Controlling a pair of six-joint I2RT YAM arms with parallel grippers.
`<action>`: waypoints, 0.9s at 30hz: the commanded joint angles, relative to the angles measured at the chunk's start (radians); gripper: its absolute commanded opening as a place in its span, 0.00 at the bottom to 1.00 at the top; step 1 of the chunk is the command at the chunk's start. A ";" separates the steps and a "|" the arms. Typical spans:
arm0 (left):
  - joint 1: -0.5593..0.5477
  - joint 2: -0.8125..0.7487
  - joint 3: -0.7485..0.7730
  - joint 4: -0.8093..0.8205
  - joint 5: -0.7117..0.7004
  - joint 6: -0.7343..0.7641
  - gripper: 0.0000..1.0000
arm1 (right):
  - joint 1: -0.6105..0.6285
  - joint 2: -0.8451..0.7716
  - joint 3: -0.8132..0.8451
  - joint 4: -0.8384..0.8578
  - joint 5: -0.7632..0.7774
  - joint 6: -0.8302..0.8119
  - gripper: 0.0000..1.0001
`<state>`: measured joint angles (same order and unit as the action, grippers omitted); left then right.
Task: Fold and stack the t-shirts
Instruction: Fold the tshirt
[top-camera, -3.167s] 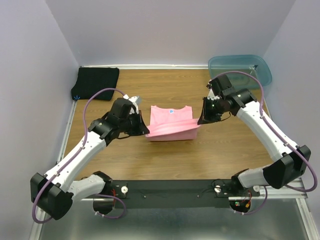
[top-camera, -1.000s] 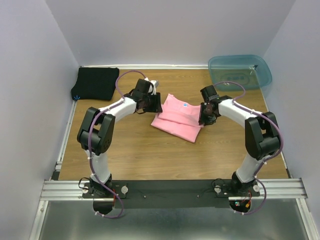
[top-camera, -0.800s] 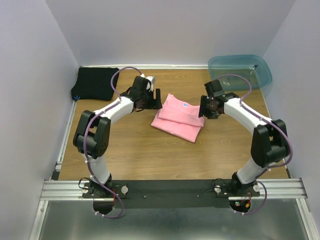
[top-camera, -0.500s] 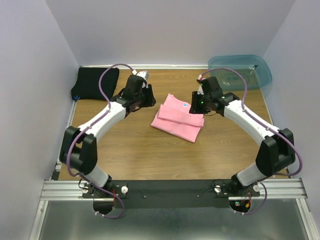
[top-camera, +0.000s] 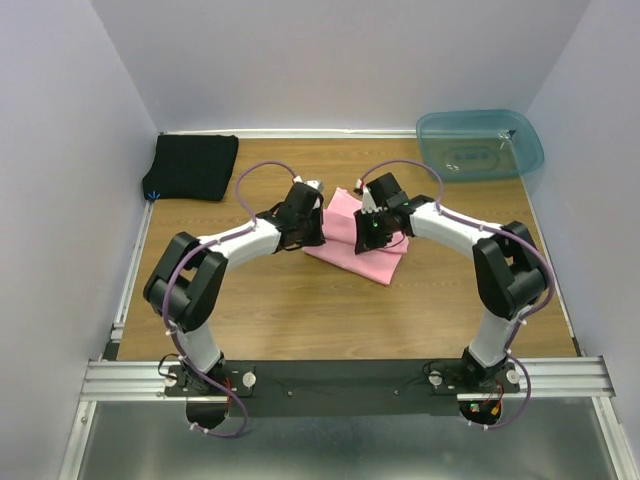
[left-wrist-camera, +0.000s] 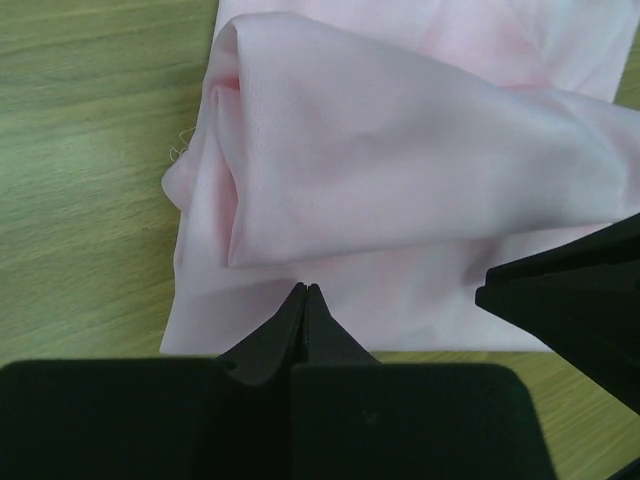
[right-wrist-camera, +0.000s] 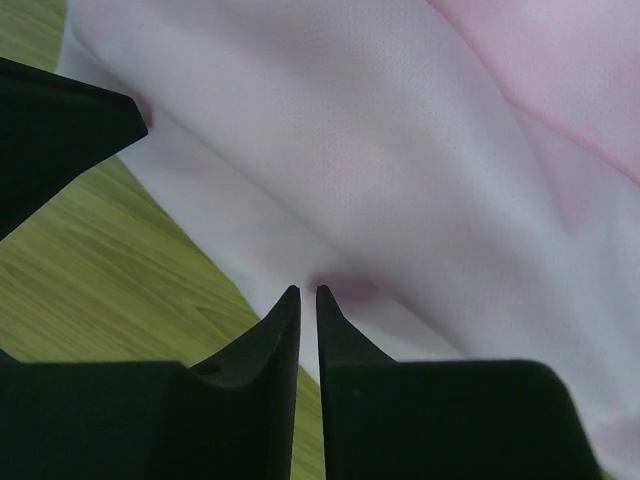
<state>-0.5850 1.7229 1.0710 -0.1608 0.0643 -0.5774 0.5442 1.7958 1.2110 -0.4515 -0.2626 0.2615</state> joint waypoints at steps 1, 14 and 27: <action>-0.010 0.056 -0.002 0.064 0.005 -0.025 0.00 | 0.007 0.045 0.044 0.030 -0.021 -0.036 0.18; -0.009 0.121 -0.032 0.069 -0.012 0.005 0.00 | -0.049 0.142 0.168 0.034 0.391 -0.093 0.17; -0.007 0.055 0.055 0.029 0.031 -0.002 0.10 | -0.162 0.094 0.256 0.034 0.395 0.007 0.18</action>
<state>-0.5896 1.8217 1.0557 -0.1104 0.0700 -0.5842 0.3653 1.9682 1.5097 -0.4236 0.2466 0.2173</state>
